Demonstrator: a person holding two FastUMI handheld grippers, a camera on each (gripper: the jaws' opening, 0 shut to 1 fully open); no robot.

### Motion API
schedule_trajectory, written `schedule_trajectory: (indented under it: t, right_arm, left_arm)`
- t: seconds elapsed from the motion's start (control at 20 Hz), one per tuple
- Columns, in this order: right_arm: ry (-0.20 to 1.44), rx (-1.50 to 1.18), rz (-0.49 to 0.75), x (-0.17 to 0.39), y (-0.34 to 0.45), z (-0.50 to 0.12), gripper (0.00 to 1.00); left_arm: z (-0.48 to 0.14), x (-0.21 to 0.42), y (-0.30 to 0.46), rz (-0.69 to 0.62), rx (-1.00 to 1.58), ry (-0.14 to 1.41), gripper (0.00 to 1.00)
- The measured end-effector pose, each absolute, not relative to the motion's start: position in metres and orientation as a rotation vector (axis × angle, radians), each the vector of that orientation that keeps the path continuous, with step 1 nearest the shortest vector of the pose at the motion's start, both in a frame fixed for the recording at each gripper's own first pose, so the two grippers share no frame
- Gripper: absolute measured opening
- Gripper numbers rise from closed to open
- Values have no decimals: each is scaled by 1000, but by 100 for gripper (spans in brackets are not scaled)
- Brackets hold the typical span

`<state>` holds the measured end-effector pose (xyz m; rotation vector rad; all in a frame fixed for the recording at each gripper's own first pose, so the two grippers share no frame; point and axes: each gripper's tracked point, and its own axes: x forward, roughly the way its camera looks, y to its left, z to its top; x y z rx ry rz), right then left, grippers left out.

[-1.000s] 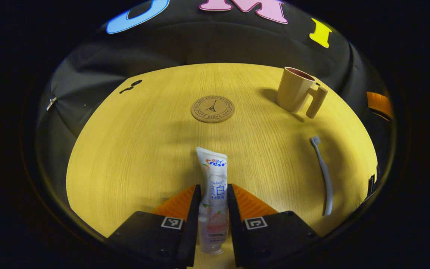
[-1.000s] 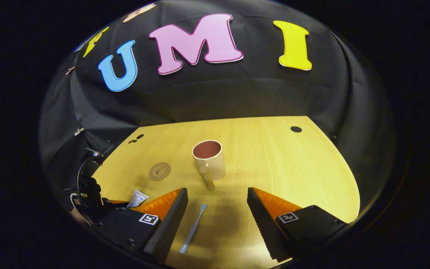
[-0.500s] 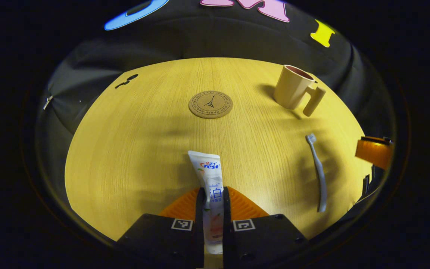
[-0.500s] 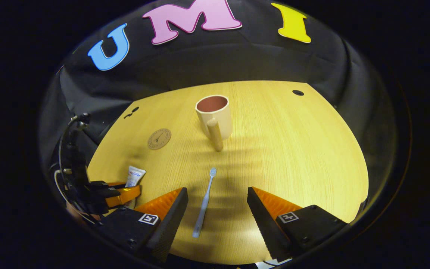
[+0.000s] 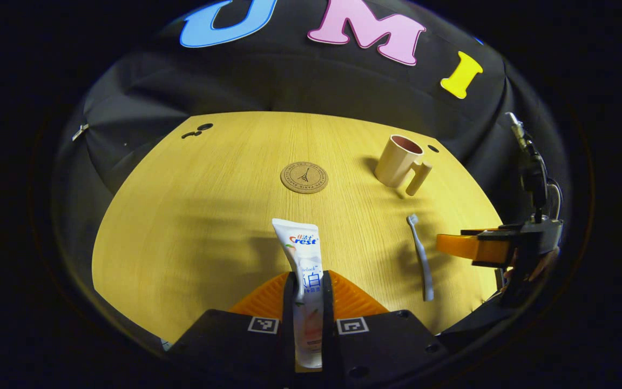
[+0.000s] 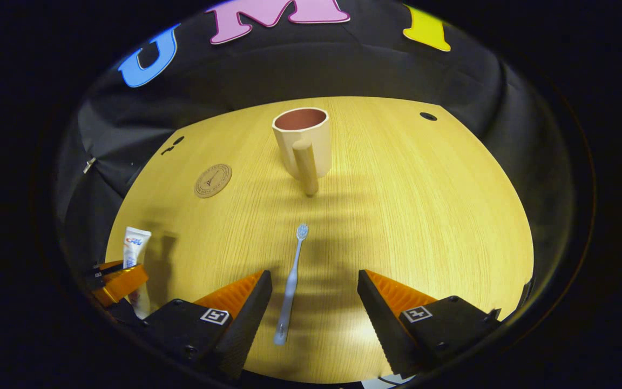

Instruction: Put the toothbrush and toothpaste on the desktop into the cup, then pick up the cup and place it on the coaster on the desktop.

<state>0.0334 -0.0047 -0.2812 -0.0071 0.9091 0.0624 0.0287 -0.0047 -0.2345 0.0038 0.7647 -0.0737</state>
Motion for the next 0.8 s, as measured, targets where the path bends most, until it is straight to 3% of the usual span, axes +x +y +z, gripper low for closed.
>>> schedule_trajectory:
  t: [0.25, 0.3, 0.35, 0.45, 0.75, 0.8]
  right_arm:
    - [963, -17, 76, 30, 8, -302, 99]
    - [969, -21, 77, 30, 8, -304, 99]
    - [973, -20, 83, 31, 11, -306, 99]
    - [990, -41, 74, 30, 9, -314, 98]
    - [1000, -71, 46, 36, 4, -319, 79]
    - [1006, -78, 44, 37, 3, -320, 70]
  left_arm:
    - [-244, 11, -1, -46, 57, 779, 25]
    - [-246, 8, -2, -42, 43, 781, 20]
    - [-246, 5, -2, -34, 33, 781, 25]
    - [-247, 2, -1, -25, 28, 785, 25]
    - [-247, 6, -2, -13, 60, 786, 25]
    - [-247, 7, -4, -17, 56, 787, 25]
